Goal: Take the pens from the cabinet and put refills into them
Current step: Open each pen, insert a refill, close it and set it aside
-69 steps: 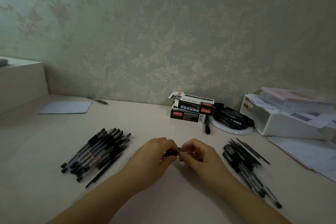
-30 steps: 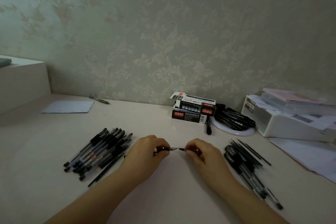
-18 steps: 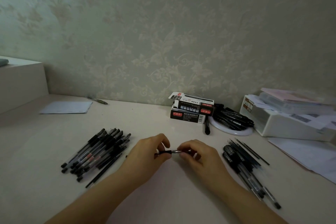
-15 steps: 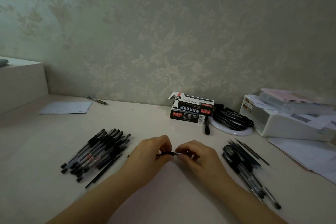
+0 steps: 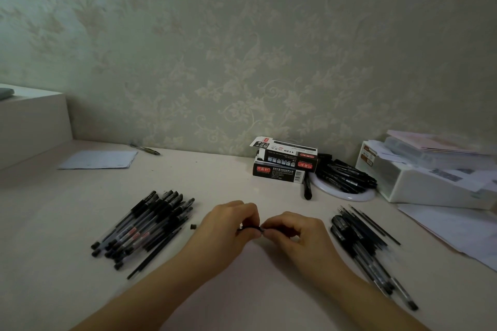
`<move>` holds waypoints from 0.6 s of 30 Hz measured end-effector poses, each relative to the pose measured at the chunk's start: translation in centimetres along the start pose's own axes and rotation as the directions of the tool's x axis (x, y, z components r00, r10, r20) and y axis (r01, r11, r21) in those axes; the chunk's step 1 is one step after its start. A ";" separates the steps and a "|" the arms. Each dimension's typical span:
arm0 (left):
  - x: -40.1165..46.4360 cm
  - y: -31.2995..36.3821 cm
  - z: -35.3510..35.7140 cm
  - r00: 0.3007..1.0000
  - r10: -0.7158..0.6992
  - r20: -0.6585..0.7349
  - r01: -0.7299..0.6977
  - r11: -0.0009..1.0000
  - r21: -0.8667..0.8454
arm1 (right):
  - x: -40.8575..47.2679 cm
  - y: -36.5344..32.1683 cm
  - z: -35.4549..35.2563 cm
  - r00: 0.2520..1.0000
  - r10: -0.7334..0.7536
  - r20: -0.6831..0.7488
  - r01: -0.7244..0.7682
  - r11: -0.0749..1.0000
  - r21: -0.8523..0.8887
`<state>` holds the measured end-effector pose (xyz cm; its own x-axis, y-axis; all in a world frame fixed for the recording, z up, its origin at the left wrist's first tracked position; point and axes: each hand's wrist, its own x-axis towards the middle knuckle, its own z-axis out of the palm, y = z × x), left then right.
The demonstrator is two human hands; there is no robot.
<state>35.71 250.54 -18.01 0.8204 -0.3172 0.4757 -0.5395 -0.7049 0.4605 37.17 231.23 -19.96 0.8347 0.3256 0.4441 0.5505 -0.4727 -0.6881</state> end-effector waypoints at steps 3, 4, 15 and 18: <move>0.1 0.2 0.0 1.000 0.001 -0.001 -0.001 1.000 -0.006 | -0.1 -0.1 -0.1 1.000 -0.008 -0.006 0.009 1.000 0.006; 0.0 0.2 0.0 1.000 0.000 -0.002 0.000 1.000 -0.012 | -0.1 -0.2 -0.1 1.000 -0.013 -0.009 0.013 1.000 0.010; 0.2 -0.7 -1.7 0.972 -0.101 -0.214 0.114 0.992 0.052 | 0.2 -0.5 0.3 0.993 0.083 -0.089 -0.083 0.997 0.009; 0.3 -2.3 -3.9 0.889 -0.296 -0.349 0.370 0.914 0.166 | 0.1 -0.3 0.1 0.988 0.101 -0.116 -0.104 0.994 -0.018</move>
<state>36.49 254.57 -15.95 0.8230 0.1482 0.5484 -0.1587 -0.8669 0.4725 37.05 231.47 -19.74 0.8819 0.1789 0.4362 0.4613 -0.5189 -0.7197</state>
